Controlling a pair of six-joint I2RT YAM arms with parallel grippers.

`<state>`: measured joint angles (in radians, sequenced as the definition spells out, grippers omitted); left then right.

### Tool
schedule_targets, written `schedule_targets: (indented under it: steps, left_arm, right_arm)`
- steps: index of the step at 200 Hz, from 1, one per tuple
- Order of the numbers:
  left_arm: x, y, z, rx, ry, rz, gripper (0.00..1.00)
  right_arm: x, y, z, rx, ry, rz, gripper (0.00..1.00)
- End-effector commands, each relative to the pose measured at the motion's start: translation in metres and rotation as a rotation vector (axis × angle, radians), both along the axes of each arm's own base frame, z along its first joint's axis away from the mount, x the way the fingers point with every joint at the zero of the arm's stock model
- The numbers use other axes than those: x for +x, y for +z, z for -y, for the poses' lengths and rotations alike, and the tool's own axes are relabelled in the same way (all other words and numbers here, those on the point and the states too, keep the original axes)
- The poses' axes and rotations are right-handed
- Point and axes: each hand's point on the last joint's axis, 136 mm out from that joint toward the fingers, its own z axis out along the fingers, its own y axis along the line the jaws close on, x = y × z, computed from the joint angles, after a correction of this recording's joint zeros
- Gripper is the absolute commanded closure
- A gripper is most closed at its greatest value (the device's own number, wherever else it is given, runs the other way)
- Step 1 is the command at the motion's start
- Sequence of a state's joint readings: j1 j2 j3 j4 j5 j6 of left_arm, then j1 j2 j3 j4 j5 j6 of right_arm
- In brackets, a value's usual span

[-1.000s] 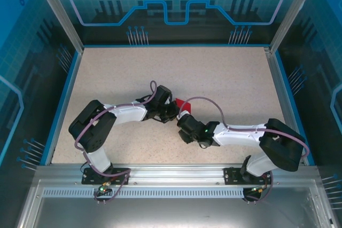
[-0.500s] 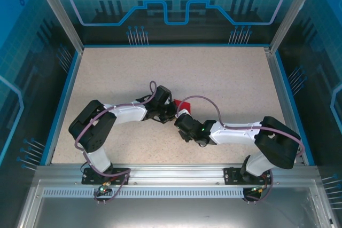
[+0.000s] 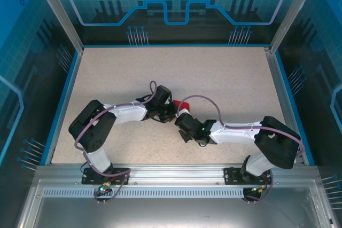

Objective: Fold a paper plane with a square sheet of paper (pick it up from the middle)
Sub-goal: Fold the wing for the fifth time at the center of the table.

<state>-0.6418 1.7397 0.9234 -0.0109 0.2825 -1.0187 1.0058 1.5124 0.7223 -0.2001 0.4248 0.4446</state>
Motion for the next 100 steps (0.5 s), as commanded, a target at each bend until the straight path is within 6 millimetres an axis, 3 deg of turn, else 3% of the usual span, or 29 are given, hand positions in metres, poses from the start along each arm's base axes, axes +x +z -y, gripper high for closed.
schedule_targets:
  steps: [1,15,54,100]
  left_arm:
    - [0.003,0.023,0.002,-0.012,-0.002,0.038,0.73]
    - [0.004,0.028,-0.001,-0.009,0.010,0.053,0.62]
    - [0.005,0.043,-0.014,0.008,0.047,0.103,0.46]
    - [0.005,0.052,-0.031,0.047,0.090,0.150,0.44]
  right_arm:
    - [0.002,-0.002,-0.006,0.098,-0.013,-0.044,0.95]
    - [0.001,-0.005,-0.006,0.153,-0.019,-0.074,0.95]
    - [0.001,-0.012,-0.004,0.293,-0.045,-0.146,0.96]
    - [0.003,-0.017,0.005,0.462,-0.105,-0.225,0.95]
